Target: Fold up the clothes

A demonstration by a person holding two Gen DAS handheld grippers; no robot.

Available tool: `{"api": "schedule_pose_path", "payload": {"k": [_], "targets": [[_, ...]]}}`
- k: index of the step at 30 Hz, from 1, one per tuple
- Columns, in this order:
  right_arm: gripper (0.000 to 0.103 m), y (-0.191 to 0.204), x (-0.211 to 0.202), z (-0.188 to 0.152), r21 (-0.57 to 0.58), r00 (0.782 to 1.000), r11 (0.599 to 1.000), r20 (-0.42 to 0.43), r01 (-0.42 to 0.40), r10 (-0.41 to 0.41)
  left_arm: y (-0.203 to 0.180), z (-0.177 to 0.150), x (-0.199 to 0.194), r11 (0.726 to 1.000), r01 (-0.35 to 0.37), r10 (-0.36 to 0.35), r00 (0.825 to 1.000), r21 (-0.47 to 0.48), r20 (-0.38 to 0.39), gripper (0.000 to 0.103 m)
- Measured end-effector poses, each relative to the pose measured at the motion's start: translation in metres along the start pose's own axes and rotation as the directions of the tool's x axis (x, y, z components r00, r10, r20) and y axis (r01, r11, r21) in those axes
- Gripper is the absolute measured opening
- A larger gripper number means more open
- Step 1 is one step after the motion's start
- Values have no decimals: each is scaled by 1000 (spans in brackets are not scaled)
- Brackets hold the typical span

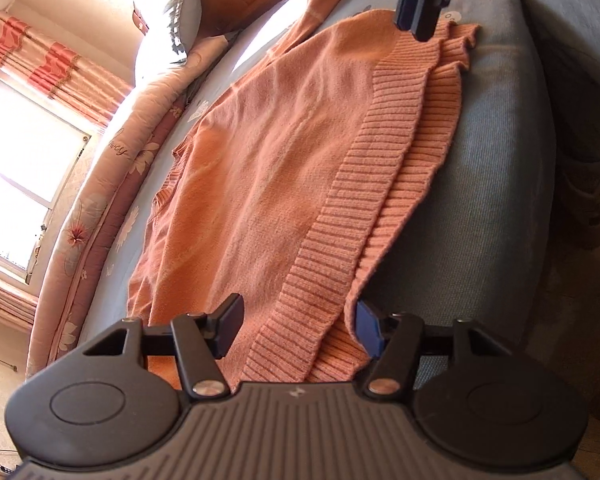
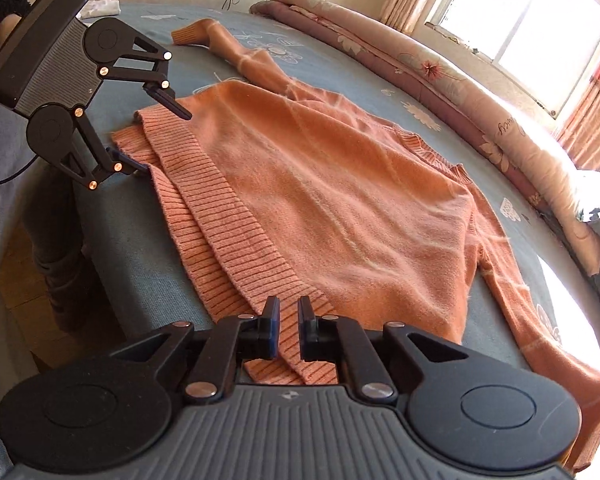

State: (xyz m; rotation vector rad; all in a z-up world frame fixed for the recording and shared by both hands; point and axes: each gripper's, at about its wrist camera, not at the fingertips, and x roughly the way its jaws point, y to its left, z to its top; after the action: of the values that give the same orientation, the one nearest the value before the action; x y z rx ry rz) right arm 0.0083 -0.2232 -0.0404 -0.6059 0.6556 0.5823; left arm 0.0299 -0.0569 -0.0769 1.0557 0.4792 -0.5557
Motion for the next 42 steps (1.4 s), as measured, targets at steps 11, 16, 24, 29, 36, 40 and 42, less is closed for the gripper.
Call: {"api": "schedule_pose_path", "payload": {"k": [11,16,24,29,36,40,42], "targets": [[39,86,68,46,-232,998,973,66,-8,24,27,7,-2,989,18,-13,999,-145,35,57],[3,90,76,51,-247,999,969,43,7,4,13,-1,-12,994,65,-60,997,-85,57,23],[3,67,60,62,-138,997,990,78,-10,21,-10,0,0,997,81,-81,997,17,19,22],[4,64,56,64,-125,996,992,86,-16,27,-7,2,7,999,41,-41,999,-3,-17,4],[6,74,70,45,-157,999,987,31,-9,14,0,0,11,998,47,-49,998,-38,-38,5],[3,69,64,44,-146,999,989,31,-22,27,3,-1,0,996,82,-84,996,-40,-34,4],[3,60,56,48,-122,998,991,32,-58,63,10,1,-9,991,120,-122,992,-55,-26,3]]}}
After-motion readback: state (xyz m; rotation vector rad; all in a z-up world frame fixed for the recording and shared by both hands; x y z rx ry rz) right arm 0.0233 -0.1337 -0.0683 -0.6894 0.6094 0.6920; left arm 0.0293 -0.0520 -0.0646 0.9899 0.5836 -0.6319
